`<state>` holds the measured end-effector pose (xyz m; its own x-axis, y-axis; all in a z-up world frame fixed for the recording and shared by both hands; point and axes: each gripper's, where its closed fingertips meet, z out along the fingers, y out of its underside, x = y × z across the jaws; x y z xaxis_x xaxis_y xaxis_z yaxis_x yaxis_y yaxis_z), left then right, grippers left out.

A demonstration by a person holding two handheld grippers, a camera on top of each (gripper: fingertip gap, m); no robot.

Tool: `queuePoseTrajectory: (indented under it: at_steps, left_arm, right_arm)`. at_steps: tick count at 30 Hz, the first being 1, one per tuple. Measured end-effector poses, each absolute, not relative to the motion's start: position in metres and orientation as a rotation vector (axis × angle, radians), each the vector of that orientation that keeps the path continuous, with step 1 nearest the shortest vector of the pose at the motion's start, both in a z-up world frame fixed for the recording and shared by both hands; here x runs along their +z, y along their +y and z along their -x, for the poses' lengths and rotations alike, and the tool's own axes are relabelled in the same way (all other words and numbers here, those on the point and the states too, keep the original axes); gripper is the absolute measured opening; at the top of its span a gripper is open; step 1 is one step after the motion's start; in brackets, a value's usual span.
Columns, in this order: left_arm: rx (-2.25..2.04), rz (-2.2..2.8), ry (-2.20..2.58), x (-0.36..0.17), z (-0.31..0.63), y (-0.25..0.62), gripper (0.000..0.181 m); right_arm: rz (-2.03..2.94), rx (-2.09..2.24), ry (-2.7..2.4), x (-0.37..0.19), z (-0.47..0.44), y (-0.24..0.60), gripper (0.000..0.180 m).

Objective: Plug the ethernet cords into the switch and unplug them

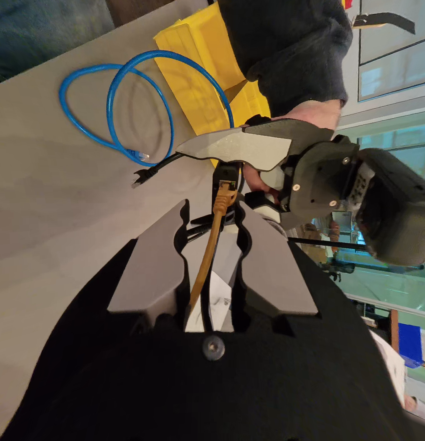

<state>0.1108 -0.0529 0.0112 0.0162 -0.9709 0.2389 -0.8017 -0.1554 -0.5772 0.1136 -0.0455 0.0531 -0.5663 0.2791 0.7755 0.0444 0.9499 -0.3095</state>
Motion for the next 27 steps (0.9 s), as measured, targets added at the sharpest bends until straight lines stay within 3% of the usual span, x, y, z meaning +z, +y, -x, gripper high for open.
queuePoseTrajectory:
  at_steps: [7, 27]
  left_arm:
    - [-0.929, 1.956, 1.858, 0.016, -0.117, -0.063, 0.075]
    - [-1.018, 1.958, 1.900, 0.004, -0.124, -0.062, 0.075]
  right_arm:
    - [0.230, 0.394, -1.929, 0.064, -0.110, -0.054, 0.018]
    - [0.320, 0.549, -1.899, 0.055, -0.117, -0.057, 0.016]
